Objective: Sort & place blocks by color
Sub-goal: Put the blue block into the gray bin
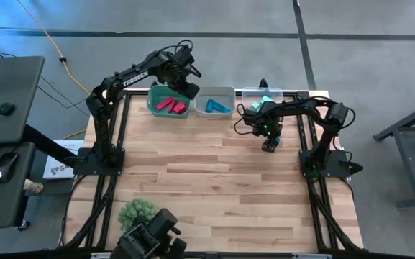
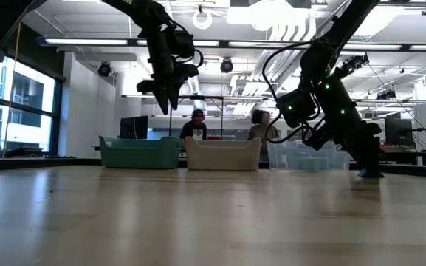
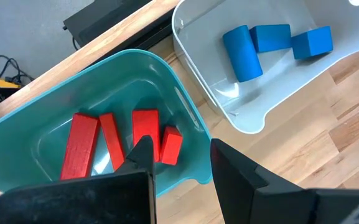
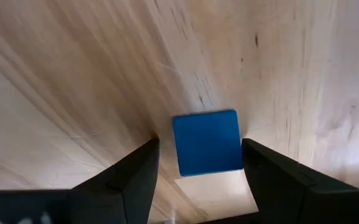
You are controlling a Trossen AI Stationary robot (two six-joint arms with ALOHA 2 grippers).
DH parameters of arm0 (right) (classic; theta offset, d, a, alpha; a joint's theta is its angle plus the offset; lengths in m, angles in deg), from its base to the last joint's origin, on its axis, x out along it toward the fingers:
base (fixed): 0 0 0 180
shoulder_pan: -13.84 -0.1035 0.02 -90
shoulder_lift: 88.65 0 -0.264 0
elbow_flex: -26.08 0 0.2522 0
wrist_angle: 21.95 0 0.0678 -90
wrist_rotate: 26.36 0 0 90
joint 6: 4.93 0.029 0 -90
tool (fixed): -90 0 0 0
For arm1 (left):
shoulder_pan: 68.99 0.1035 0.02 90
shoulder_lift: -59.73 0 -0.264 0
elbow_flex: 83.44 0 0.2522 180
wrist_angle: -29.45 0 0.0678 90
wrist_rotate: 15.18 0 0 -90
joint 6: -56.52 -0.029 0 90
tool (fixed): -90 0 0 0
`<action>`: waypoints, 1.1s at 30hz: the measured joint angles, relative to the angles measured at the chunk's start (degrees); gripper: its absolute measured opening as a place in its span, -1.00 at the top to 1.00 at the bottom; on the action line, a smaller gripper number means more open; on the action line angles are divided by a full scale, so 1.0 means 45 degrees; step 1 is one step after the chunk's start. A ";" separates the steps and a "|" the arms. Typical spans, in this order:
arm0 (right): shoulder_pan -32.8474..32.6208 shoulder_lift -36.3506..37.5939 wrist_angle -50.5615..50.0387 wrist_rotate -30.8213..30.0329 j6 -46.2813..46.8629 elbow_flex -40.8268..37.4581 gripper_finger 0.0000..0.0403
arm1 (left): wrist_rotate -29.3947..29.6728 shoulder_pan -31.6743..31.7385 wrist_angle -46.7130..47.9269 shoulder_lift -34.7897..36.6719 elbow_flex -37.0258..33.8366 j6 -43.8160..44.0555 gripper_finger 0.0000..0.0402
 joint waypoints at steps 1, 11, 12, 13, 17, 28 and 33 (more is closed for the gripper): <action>0.0000 0.0000 0.0005 0.0000 0.0005 0.0000 -0.08 | 0.0000 0.0000 0.0005 0.0000 0.0000 0.0000 0.62; -0.0015 -0.0012 -0.0307 0.0429 0.0586 -0.0008 0.46 | -0.0005 0.0000 0.0005 -0.0005 0.0000 0.0000 0.62; -0.0013 -0.0011 -0.0348 0.0479 0.0726 -0.0015 0.46 | -0.0005 0.0000 0.0005 -0.0005 0.0000 -0.0005 0.62; -0.0010 -0.0006 -0.0394 0.0525 0.0859 -0.0015 0.46 | -0.0005 0.0000 0.0009 -0.0005 0.0000 -0.0041 0.62; -0.0034 0.0169 -0.0664 0.0748 0.1234 -0.0060 0.46 | -0.0051 0.0000 0.0019 0.0007 0.0000 -0.0365 0.62; -0.0810 0.1203 -0.1296 0.3550 0.2448 0.1755 0.46 | -0.0772 -0.0005 0.0024 0.1006 0.0005 -0.0607 0.62; -0.1374 0.1297 -0.1019 0.4031 0.2453 0.3807 0.46 | -0.0775 -0.0005 0.0038 0.1802 0.0005 -0.0902 0.62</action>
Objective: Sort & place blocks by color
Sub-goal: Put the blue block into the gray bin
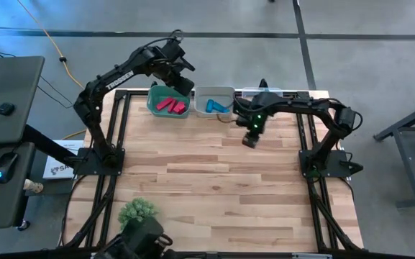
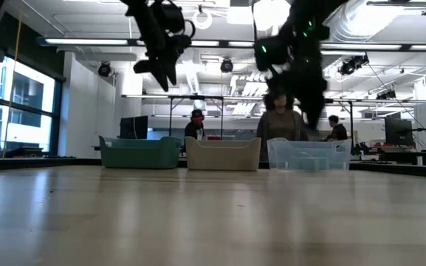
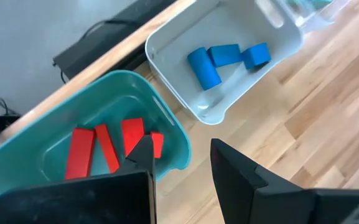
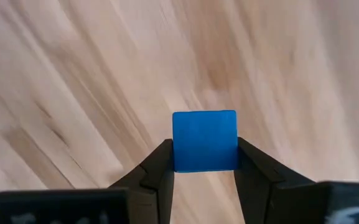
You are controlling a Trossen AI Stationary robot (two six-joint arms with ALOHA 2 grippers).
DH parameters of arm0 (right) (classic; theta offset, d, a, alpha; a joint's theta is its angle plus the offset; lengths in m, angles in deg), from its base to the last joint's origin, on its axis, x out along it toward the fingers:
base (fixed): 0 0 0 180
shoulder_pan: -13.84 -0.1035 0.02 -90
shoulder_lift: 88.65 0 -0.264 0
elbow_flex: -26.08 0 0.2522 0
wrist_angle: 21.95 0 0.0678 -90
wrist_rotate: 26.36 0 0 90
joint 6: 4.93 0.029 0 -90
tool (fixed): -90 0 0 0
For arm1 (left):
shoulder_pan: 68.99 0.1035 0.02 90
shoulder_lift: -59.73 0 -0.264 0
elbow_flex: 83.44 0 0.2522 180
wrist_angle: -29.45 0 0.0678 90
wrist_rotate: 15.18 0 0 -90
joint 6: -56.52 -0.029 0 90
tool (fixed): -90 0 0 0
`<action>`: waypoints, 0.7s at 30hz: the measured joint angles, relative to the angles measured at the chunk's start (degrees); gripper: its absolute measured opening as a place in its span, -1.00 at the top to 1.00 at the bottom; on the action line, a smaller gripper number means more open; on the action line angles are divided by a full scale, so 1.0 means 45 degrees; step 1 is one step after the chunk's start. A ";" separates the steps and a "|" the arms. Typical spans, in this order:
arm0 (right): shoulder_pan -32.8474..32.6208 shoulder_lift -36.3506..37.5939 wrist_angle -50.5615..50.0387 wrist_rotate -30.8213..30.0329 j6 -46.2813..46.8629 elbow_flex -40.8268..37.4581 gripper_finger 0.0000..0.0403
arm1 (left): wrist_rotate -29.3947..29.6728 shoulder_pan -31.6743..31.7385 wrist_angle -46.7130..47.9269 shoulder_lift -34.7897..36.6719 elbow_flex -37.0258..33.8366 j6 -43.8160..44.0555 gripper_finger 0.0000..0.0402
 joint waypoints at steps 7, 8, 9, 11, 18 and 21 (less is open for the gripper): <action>-0.0061 0.0005 0.1678 -0.0099 0.0372 0.2903 0.46 | 0.0003 -0.0005 0.0040 0.1271 0.0000 -0.0006 0.62; -0.0027 0.0005 0.1954 -0.0133 0.0378 0.3224 0.46 | -0.0001 -0.0014 0.0040 0.1468 0.0000 -0.0006 0.62; 0.0031 0.0005 0.2243 -0.0131 0.0374 0.3520 0.46 | -0.0001 -0.0061 0.0040 0.1659 0.0000 -0.0006 0.62; 0.0129 0.0005 0.2968 -0.0141 0.0379 0.4029 0.46 | 0.0008 -0.0188 0.0035 0.2029 0.0000 -0.0006 0.62; 0.0643 0.0015 0.6335 -0.0146 0.0509 0.4727 0.46 | 0.0004 -0.0802 0.0029 0.3273 0.0005 -0.0001 0.62; 0.0882 -0.0009 0.8367 -0.0173 0.0573 0.4727 0.46 | 0.0010 -0.1203 0.0011 0.3712 0.0005 0.0004 0.62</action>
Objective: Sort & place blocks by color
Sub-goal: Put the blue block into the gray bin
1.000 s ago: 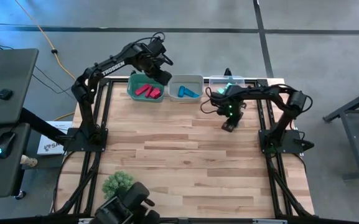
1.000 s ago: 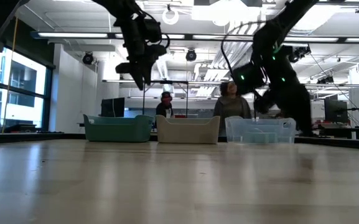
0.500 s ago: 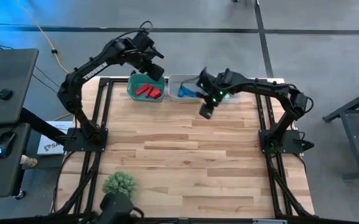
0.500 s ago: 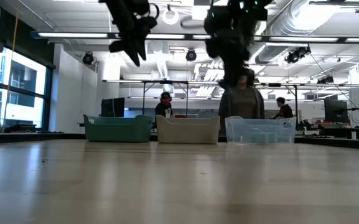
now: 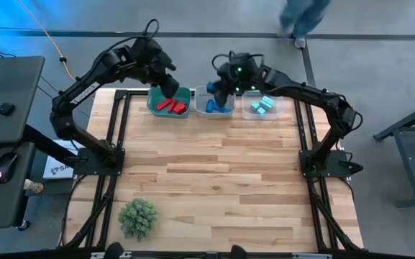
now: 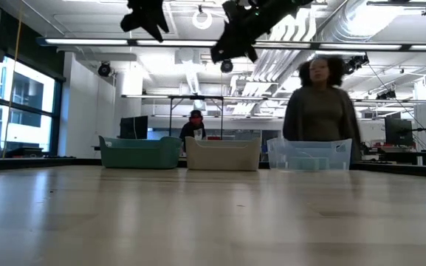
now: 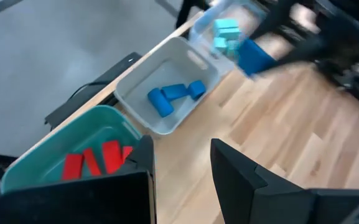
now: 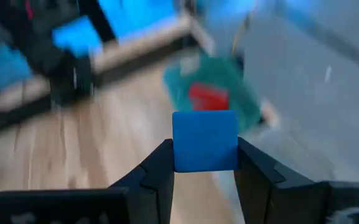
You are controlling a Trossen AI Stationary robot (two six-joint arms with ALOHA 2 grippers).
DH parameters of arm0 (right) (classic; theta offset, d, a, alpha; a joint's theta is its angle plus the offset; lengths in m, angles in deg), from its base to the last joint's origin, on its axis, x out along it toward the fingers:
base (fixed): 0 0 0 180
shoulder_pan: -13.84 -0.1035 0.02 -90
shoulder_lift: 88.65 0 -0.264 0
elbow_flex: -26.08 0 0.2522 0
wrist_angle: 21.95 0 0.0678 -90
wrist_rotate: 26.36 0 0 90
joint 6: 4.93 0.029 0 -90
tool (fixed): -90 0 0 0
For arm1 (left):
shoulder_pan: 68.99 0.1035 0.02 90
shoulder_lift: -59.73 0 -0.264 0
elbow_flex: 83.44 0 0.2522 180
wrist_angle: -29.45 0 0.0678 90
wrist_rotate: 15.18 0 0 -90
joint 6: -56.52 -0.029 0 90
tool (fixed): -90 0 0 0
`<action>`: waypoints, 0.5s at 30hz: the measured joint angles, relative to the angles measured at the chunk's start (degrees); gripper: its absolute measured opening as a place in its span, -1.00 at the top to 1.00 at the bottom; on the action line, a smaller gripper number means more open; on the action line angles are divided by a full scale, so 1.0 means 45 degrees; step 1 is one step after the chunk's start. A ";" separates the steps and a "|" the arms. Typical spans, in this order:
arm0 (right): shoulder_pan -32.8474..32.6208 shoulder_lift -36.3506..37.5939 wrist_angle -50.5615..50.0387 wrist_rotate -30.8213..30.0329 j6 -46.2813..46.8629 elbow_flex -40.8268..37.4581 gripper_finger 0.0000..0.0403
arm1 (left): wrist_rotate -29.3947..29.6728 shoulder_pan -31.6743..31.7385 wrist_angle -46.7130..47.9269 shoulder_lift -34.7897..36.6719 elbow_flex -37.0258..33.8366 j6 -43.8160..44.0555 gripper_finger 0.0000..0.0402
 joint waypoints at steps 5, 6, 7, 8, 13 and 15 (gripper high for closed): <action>0.0324 -0.0254 0.3061 -0.0494 0.0092 0.0015 0.46 | 0.0189 -0.0492 -0.0015 0.0446 0.0000 0.0006 0.62; 0.0406 -0.0299 0.3298 -0.0521 0.0092 0.0015 0.46 | 0.0201 -0.0566 -0.0015 0.0520 0.0000 0.0010 0.62; 0.0452 -0.0380 0.3696 -0.0527 0.0092 0.0015 0.46 | 0.0204 -0.0609 -0.0016 0.0575 0.0000 0.0010 0.62; 0.0503 -0.0441 0.3984 -0.0544 0.0111 0.0017 0.46 | 0.0202 -0.0655 -0.0020 0.0623 0.0000 0.0000 0.62; 0.0690 -0.0878 0.3872 -0.0865 0.0107 0.0015 0.46 | 0.0199 -0.0896 -0.0020 0.0720 0.0000 0.0034 0.62; 0.0745 -0.1151 0.3781 -0.0968 0.0097 0.0014 0.46 | 0.0197 -0.0910 -0.0020 0.0712 0.0000 0.0033 0.62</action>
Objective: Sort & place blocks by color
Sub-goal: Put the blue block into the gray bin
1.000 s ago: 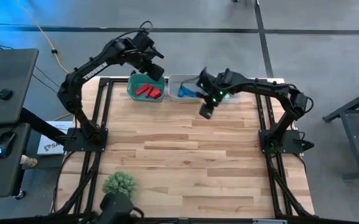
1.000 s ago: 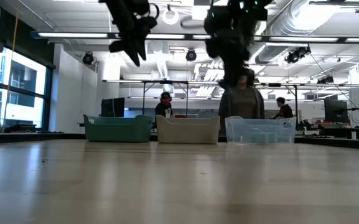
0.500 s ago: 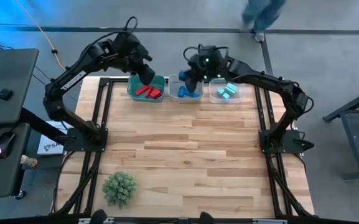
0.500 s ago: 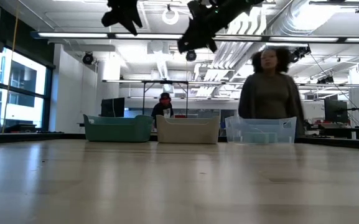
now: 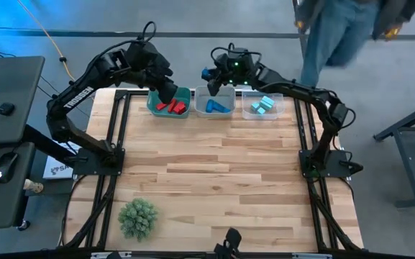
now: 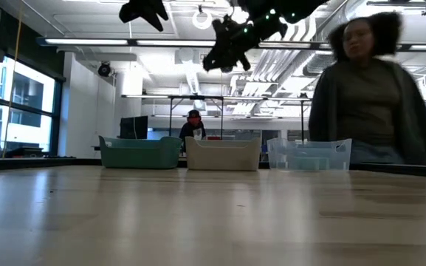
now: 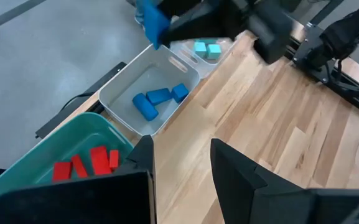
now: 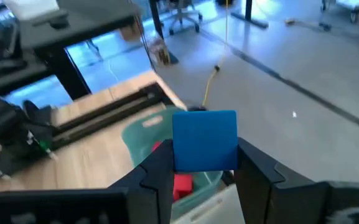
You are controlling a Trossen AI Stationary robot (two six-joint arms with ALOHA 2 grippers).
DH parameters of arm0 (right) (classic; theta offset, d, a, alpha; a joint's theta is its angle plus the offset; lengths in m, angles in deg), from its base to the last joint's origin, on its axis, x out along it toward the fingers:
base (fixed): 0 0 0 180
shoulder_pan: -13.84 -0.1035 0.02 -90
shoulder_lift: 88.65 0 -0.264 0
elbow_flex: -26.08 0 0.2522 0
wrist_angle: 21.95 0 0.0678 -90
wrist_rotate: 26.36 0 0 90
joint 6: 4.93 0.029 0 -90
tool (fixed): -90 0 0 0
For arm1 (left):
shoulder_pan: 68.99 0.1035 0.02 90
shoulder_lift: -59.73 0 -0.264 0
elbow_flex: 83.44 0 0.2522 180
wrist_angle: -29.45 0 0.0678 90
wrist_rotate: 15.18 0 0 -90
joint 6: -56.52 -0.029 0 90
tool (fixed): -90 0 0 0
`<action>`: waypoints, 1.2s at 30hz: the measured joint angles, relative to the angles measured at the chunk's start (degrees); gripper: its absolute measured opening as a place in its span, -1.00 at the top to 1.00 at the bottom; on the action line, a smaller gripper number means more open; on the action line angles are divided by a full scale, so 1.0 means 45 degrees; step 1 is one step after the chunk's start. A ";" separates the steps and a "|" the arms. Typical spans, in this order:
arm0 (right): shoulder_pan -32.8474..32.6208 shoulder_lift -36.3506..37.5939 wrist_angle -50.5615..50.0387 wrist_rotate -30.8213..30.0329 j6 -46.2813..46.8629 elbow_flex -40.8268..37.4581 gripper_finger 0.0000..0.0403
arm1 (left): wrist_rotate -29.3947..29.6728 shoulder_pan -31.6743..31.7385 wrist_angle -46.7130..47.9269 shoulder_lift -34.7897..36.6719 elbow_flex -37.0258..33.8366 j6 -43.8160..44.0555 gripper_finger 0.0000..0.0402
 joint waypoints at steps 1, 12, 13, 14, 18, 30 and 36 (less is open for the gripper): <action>0.0005 -0.0118 -0.0137 0.0004 0.0022 -0.0002 0.46 | -0.0001 0.0000 0.0000 0.0000 0.0000 0.0001 0.62; 0.0306 -0.2048 -0.2630 -0.0718 0.0462 -0.0005 0.46 | -0.0001 0.0000 -0.0003 0.0018 0.0000 0.0087 0.62; 0.0328 -0.2230 -0.2858 -0.0768 0.0466 -0.0014 0.46 | -0.0001 0.0000 -0.0001 0.0024 0.0000 0.0091 0.62; 0.0330 -0.2414 -0.2953 -0.0787 0.0481 -0.0012 0.46 | -0.0001 -0.0013 -0.0002 0.0024 0.0000 0.0095 0.62; 0.0399 -0.3070 -0.3721 -0.0793 0.0975 -0.0014 0.46 | -0.0005 -0.0159 0.0000 0.0024 0.0000 0.0098 0.62; 0.0578 -0.3877 -0.5471 -0.0554 0.1272 -0.0014 0.46 | -0.0006 -0.0476 0.0000 0.0024 0.0000 0.0098 0.62; 0.0602 -0.3872 -0.5502 -0.0502 0.1129 -0.0014 0.34 | -0.0504 -0.0619 0.0000 0.0043 -0.0003 0.0205 0.62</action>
